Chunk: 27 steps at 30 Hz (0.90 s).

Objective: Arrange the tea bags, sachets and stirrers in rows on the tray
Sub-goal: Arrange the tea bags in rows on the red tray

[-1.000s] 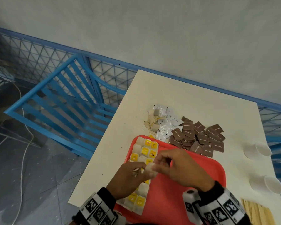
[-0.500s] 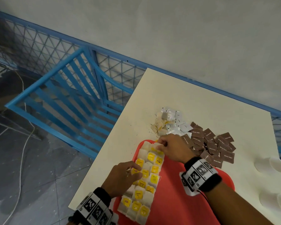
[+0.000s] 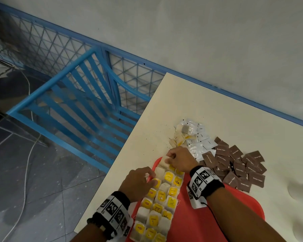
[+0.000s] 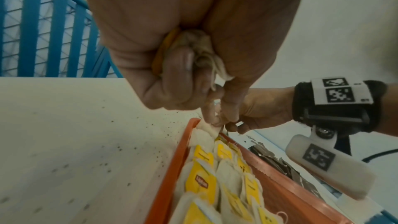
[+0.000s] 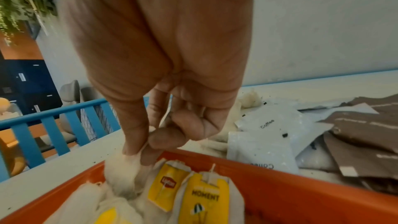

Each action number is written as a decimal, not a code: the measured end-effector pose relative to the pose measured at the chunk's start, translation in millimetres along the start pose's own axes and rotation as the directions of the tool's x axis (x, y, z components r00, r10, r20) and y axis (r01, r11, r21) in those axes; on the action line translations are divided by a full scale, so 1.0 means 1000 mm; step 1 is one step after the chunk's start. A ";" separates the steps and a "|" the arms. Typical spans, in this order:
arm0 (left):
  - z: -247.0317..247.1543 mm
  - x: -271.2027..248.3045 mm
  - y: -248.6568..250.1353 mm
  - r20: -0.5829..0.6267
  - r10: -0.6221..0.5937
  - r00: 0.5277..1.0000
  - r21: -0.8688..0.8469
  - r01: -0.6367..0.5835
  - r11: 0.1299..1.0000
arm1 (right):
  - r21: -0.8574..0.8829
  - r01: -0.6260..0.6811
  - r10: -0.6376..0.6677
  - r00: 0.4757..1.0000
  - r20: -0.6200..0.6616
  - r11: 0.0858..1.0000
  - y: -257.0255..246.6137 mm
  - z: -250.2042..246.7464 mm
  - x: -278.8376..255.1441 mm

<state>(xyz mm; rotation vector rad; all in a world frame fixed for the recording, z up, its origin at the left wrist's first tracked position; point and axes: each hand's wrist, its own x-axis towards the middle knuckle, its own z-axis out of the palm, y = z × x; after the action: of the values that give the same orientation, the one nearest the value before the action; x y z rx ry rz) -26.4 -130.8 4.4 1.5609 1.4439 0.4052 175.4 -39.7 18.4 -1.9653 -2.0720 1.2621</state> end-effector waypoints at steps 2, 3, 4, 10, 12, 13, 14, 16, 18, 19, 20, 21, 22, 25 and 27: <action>0.001 0.007 0.000 -0.002 -0.007 1.000 -0.001 0.007 1.000 | 0.029 0.039 -0.038 0.998 -0.043 0.999 -0.001 -0.004 -0.004; 0.001 0.009 -0.001 -0.009 -0.013 1.000 -0.002 0.013 1.000 | 0.053 0.062 -0.061 0.998 -0.032 0.997 -0.003 -0.007 -0.007; 0.001 0.011 -0.003 -0.016 -0.019 1.000 0.003 0.019 1.000 | 0.081 0.079 -0.081 0.997 0.011 0.994 -0.006 -0.010 -0.010; 0.006 0.016 -0.007 -0.022 -0.064 0.998 0.050 0.065 0.997 | 0.021 0.034 -0.036 0.994 0.102 0.999 -0.009 -0.001 -0.005; 0.007 0.019 -0.007 -0.017 -0.066 0.998 0.080 0.067 0.995 | -0.009 0.009 -0.009 1.000 0.023 1.000 -0.004 0.007 0.001; 0.008 0.020 -0.007 -0.014 -0.064 0.998 0.094 0.065 0.993 | -0.018 -0.001 0.001 1.000 -0.003 1.000 -0.002 0.011 0.003; 0.009 0.021 -0.006 -0.008 -0.064 0.998 0.111 0.065 0.992 | -0.026 -0.015 0.015 1.000 -0.018 1.000 -0.001 0.013 0.004; 0.012 0.021 -0.004 0.016 -0.062 0.998 0.173 0.058 0.983 | -0.040 -0.042 0.041 0.999 -0.031 0.998 0.002 0.016 0.003; 0.016 0.022 -0.002 0.042 -0.049 0.998 0.249 0.037 0.968 | -0.039 -0.056 0.054 0.998 -0.031 0.998 0.003 0.016 0.002; 0.018 0.023 -0.001 0.052 -0.038 0.998 0.285 0.021 0.958 | -0.038 -0.056 0.055 0.998 -0.031 0.998 0.004 0.016 0.001; 0.021 0.023 -0.002 0.063 -0.031 0.998 0.320 0.010 0.947 | -0.037 -0.049 0.048 0.998 -0.035 0.998 0.004 0.015 0.000; 0.022 0.025 -0.003 0.075 -0.032 0.997 0.357 0.003 0.934 | -0.041 -0.033 0.031 0.998 -0.046 0.999 0.004 0.015 -0.001; 0.023 0.026 -0.004 0.087 -0.043 0.995 0.395 0.005 0.919 | -0.051 -0.010 0.007 0.998 -0.064 0.999 0.004 0.015 -0.001; 0.025 0.027 -0.006 0.101 -0.065 0.993 0.461 0.011 0.887 | -0.078 0.054 -0.063 0.991 -0.115 0.995 0.004 0.013 -0.003; 0.024 0.026 -0.004 0.086 -0.068 0.994 0.453 0.022 0.891 | -0.126 0.088 -0.099 0.991 -0.087 0.988 0.005 0.015 -0.004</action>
<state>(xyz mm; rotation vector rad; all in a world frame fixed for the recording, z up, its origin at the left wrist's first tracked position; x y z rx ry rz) -4.0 -117.7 -20.1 1.8786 1.5658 -0.0484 172.3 -51.2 8.0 -1.9069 -2.2158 1.0300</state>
